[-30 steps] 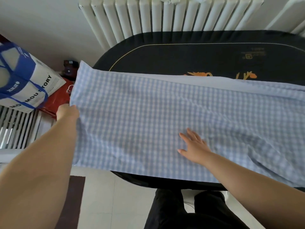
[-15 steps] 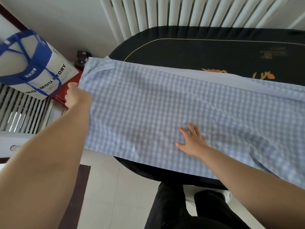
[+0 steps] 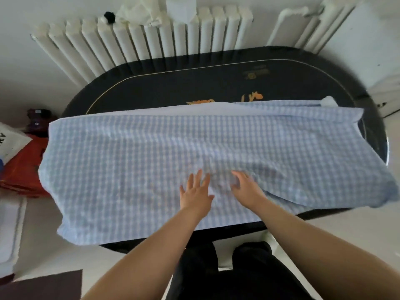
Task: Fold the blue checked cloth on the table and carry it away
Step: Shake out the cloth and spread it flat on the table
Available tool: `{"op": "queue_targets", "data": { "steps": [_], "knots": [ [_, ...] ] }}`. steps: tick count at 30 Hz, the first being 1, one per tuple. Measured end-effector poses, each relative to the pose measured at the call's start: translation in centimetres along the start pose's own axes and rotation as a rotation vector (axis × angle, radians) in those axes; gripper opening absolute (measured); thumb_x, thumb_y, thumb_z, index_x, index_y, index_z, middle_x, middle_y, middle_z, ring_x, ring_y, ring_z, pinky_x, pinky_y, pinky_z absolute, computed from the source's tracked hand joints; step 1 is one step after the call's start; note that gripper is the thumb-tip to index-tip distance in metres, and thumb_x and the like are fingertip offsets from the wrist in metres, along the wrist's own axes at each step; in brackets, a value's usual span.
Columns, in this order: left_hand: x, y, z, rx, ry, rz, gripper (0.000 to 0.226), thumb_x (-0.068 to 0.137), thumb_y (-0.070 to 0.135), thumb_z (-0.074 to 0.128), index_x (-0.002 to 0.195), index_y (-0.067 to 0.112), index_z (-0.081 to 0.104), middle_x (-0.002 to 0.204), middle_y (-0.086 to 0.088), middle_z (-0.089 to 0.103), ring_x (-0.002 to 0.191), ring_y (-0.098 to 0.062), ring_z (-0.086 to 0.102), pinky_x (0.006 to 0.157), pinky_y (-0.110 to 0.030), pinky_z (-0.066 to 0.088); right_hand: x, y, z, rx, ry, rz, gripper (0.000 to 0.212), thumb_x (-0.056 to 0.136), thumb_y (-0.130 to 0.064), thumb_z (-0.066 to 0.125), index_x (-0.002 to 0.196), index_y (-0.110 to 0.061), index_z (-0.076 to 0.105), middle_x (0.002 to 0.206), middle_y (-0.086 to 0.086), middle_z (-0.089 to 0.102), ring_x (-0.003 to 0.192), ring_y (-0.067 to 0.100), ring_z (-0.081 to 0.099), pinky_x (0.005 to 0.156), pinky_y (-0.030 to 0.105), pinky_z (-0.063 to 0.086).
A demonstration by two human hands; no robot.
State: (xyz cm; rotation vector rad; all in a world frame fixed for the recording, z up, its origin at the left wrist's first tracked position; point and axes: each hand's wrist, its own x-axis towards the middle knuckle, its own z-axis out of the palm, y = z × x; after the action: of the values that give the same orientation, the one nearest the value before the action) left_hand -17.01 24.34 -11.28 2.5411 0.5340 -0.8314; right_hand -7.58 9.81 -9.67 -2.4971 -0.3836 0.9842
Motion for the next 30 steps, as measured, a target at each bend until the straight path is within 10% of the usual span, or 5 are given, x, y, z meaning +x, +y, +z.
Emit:
{"op": "queue_targets", "data": {
  "steps": [10,17,20,24,30],
  "knots": [
    [2.6,17.7,0.5,0.071,0.191,0.191,0.06,0.099,0.019,0.036,0.151,0.025,0.008,0.16,0.0,-0.005,0.146,-0.025,0.008,0.114,-0.041,0.024,-3.5,17.5,-11.0,0.302,0.456,0.113,0.031,0.099,-0.021,0.042,0.129,-0.022,0.052,0.133,-0.002,0.05,0.114,0.012,0.054,0.086,0.025,0.043],
    [3.9,32.5,3.3,0.017,0.218,0.155,0.055,0.102,0.042,0.027,0.152,0.025,0.01,0.161,0.003,-0.002,0.147,-0.022,0.007,0.115,-0.042,0.021,-4.7,31.5,-21.0,0.287,0.769,0.234,0.027,0.094,-0.018,0.05,0.12,-0.02,0.057,0.131,0.001,0.047,0.126,0.022,0.04,0.097,0.032,0.036],
    [4.5,37.3,5.0,0.002,0.194,0.108,0.058,0.101,0.047,0.028,0.152,0.027,0.01,0.161,0.003,-0.001,0.148,-0.021,0.007,0.116,-0.043,0.02,-4.1,36.4,-24.3,0.316,0.572,0.438,0.046,0.093,-0.042,0.05,0.129,-0.014,0.051,0.135,0.009,0.046,0.121,0.028,0.046,0.103,0.042,0.035],
    [5.0,40.9,6.5,-0.178,0.063,0.014,0.059,0.099,0.049,0.032,0.151,0.029,0.014,0.16,0.004,0.008,0.145,-0.024,0.015,0.114,-0.046,0.025,-3.4,38.6,-27.3,0.746,0.149,0.599,0.051,0.084,-0.06,0.054,0.089,-0.01,0.063,0.086,0.009,0.062,0.077,0.024,0.059,0.077,0.032,0.047],
    [6.2,42.5,4.9,-0.599,-0.017,-0.123,0.065,0.094,0.059,0.034,0.149,0.026,0.024,0.155,-0.005,0.024,0.138,-0.029,0.035,0.112,-0.046,0.033,-2.0,36.6,-28.4,0.482,0.284,0.245,0.028,0.092,-0.032,0.052,0.079,-0.007,0.051,0.076,0.006,0.055,0.073,0.026,0.052,0.064,0.034,0.041]
  ]
}}
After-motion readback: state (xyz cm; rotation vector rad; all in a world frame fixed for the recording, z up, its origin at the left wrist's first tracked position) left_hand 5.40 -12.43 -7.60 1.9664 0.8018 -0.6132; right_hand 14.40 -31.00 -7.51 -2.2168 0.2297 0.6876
